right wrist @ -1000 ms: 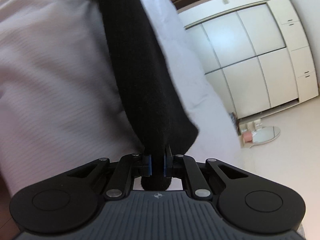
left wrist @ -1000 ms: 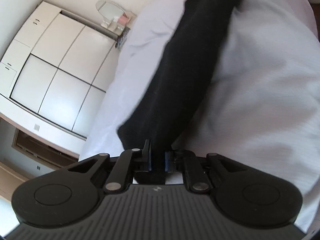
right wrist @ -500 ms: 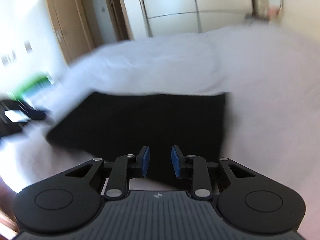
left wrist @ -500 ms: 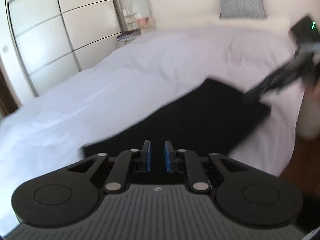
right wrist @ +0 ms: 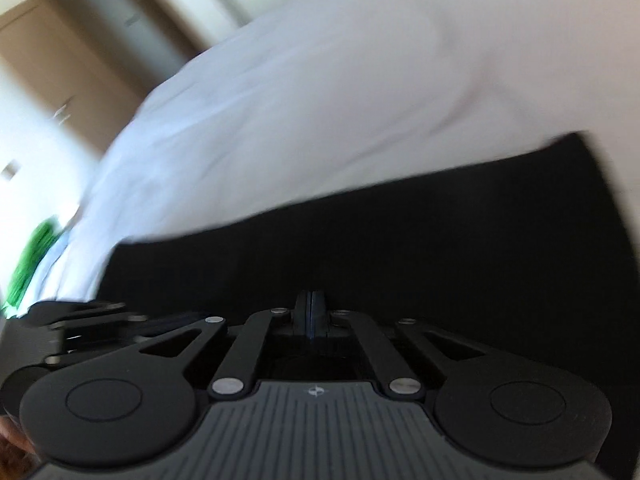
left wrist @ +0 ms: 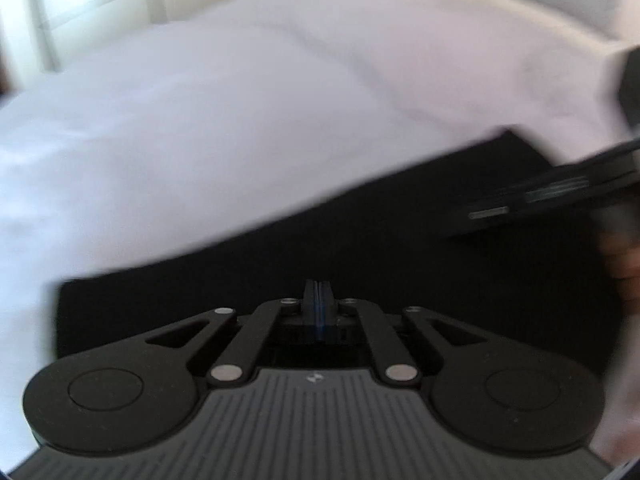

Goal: Fold clothes
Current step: 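Lower the lifted cardigan edge onto the bed with both grippers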

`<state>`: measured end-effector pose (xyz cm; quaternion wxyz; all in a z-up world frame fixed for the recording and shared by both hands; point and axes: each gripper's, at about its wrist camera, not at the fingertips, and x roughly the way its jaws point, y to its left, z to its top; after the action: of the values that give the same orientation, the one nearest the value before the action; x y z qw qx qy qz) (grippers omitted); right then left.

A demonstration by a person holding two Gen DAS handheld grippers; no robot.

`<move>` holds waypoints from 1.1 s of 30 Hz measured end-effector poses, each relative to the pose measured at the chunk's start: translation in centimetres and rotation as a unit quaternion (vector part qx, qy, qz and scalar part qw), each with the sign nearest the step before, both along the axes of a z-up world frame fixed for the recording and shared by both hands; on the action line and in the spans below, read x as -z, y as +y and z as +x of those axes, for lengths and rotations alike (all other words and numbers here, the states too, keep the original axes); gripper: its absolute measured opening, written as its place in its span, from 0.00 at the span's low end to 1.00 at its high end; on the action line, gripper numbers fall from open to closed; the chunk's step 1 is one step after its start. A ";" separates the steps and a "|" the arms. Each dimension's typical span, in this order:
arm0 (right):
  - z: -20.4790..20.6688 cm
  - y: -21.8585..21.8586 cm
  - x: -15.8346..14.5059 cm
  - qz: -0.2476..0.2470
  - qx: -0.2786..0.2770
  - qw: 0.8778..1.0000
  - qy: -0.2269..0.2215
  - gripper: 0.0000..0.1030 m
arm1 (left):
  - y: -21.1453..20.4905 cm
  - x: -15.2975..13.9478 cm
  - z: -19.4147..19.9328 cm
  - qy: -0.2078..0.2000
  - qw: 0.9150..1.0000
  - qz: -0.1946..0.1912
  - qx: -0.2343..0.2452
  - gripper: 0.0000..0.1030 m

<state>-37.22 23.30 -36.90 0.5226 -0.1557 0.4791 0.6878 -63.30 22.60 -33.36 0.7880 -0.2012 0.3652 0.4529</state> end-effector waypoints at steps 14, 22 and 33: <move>0.1 0.5 -0.2 0.033 0.018 0.998 -0.059 0.00 | -0.5 0.3 -5.2 0.086 0.992 0.029 -0.092 0.10; 3.8 -1.6 -3.0 0.072 0.097 0.990 -0.076 0.13 | -2.3 -3.5 -1.7 0.000 0.999 0.037 -0.027 0.12; 5.9 -0.4 0.0 0.037 0.092 0.986 -0.132 0.00 | -1.3 -0.2 -5.9 0.103 0.989 0.055 -0.091 0.14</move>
<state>-31.30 22.92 -36.93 0.6479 -0.1808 0.3922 0.6275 -69.15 21.27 -33.19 0.7115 -0.1423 0.3991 0.5606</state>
